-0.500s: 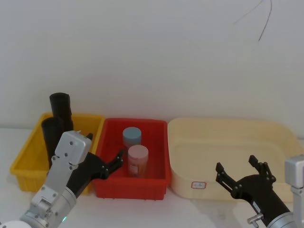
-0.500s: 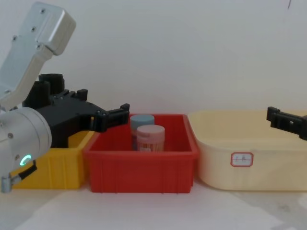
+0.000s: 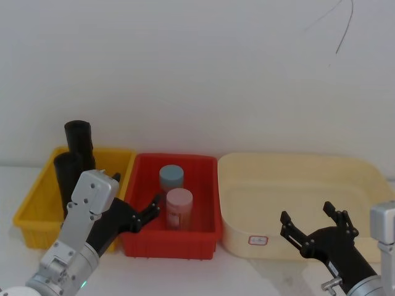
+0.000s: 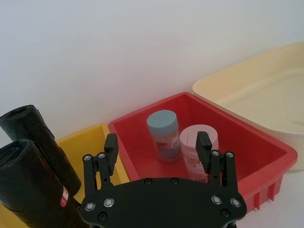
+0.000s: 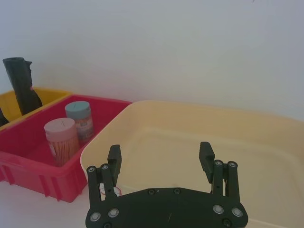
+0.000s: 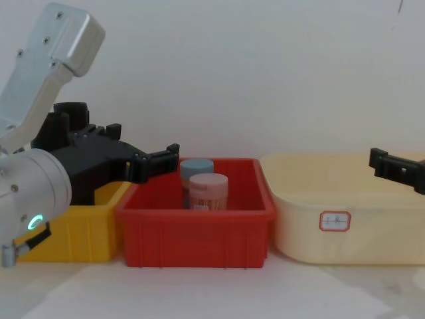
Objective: Pick up the garbage bag with the one hand and transfer it to the other hand.
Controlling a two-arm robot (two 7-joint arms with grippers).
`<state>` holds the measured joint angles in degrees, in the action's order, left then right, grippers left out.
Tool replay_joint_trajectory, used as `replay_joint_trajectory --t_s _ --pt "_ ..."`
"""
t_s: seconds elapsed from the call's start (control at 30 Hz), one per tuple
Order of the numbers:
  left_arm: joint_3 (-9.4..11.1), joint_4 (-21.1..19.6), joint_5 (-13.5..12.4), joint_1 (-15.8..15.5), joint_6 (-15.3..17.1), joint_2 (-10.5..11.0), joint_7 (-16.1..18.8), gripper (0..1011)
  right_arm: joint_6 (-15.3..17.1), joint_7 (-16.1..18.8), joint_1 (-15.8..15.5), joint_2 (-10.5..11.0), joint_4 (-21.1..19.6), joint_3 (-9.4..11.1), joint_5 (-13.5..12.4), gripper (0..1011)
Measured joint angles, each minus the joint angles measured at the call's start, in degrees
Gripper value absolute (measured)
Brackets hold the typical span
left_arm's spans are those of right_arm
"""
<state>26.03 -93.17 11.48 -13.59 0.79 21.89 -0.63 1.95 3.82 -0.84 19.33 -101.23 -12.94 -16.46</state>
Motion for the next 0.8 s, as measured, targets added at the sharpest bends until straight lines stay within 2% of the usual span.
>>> replay_joint_trajectory --t_s 0.8 --pt "0.00 0.00 0.00 0.00 0.00 0.00 0.00 1002 0.00 0.00 0.00 0.00 0.00 0.00 0.00 1001"
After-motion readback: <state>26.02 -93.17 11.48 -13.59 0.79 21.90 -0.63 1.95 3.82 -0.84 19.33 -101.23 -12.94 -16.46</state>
